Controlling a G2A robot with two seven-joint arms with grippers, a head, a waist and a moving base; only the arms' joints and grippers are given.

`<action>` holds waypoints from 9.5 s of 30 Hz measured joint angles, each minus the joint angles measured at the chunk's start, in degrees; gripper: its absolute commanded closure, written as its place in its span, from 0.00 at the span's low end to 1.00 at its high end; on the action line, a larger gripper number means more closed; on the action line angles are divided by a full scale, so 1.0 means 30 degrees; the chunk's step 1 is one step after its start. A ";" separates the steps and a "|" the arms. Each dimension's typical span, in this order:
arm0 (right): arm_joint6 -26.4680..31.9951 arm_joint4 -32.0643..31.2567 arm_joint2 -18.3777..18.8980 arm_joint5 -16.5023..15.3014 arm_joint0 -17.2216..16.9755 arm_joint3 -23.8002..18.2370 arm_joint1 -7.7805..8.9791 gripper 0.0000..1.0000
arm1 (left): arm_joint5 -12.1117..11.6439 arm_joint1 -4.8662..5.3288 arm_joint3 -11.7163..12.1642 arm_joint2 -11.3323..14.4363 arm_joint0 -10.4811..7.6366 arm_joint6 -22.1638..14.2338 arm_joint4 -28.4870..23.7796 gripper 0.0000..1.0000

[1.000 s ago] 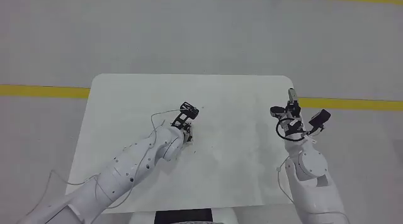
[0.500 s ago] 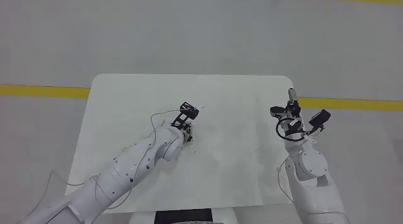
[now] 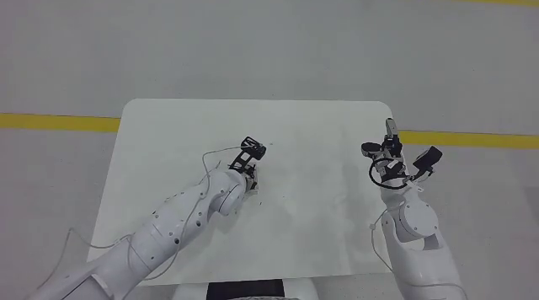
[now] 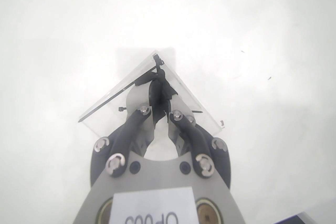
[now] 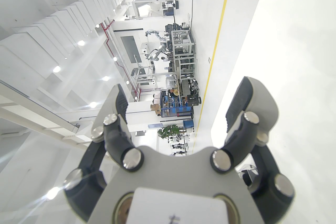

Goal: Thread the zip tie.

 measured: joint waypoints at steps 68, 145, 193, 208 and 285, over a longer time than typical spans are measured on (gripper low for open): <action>0.0000 0.0000 0.0000 0.0000 0.0000 0.0000 0.0000 0.00 | -0.1053 -0.0003 0.0136 -0.0465 0.0166 0.0100 -0.0326 0.89; 0.0000 0.0000 0.0000 0.0000 0.0000 0.0000 0.0000 0.00 | -0.0020 0.0040 -0.0786 -0.0836 0.0471 -0.1672 -0.0160 0.78; 0.0000 0.0000 0.0000 0.0000 0.0000 0.0000 0.0000 0.00 | 0.0386 -0.0210 -0.0178 -0.0630 0.0306 -0.1111 -0.0337 1.00; 0.0000 0.0000 0.0000 0.0000 0.0000 0.0000 0.0000 0.00 | 0.0056 -0.0008 -0.0905 -0.1089 0.0774 -0.1144 -0.0241 0.93; 0.0000 0.0000 0.0000 0.0000 0.0000 0.0000 0.0000 0.00 | -0.2779 0.0294 -0.1910 -0.0741 0.0890 -0.2845 0.0628 0.66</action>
